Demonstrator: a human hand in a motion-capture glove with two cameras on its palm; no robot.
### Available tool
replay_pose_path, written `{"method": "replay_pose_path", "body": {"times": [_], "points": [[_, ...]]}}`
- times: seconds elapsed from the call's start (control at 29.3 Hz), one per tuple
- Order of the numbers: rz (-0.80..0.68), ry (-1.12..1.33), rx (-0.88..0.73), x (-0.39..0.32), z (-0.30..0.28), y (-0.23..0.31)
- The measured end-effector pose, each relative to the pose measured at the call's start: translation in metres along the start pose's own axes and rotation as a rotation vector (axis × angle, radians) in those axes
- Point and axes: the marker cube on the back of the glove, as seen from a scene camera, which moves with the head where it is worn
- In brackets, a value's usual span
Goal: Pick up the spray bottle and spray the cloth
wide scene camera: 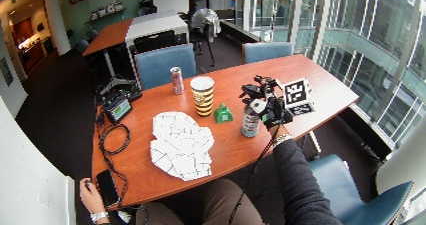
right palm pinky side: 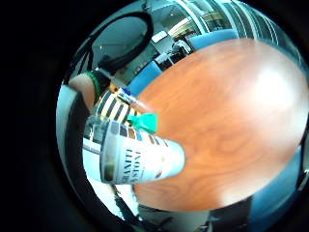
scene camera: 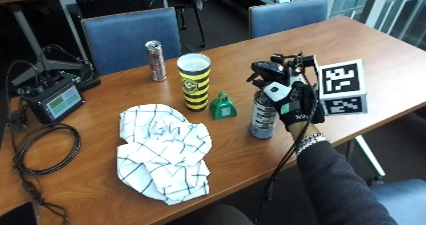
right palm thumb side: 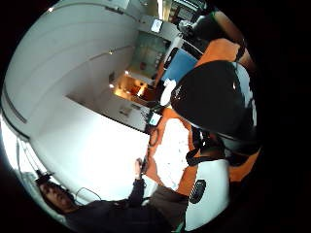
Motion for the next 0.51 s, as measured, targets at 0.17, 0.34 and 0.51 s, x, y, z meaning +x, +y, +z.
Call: {"method": "replay_pose_path", "body": {"times": [0.17,0.34,0.51], "points": [[0.07,-0.141,-0.008,0.01,0.013,0.003],[0.035,-0.165,-0.042,0.011,0.027,0.002],[-0.069,-0.148,0.017,0.008,0.033,-0.001]]}}
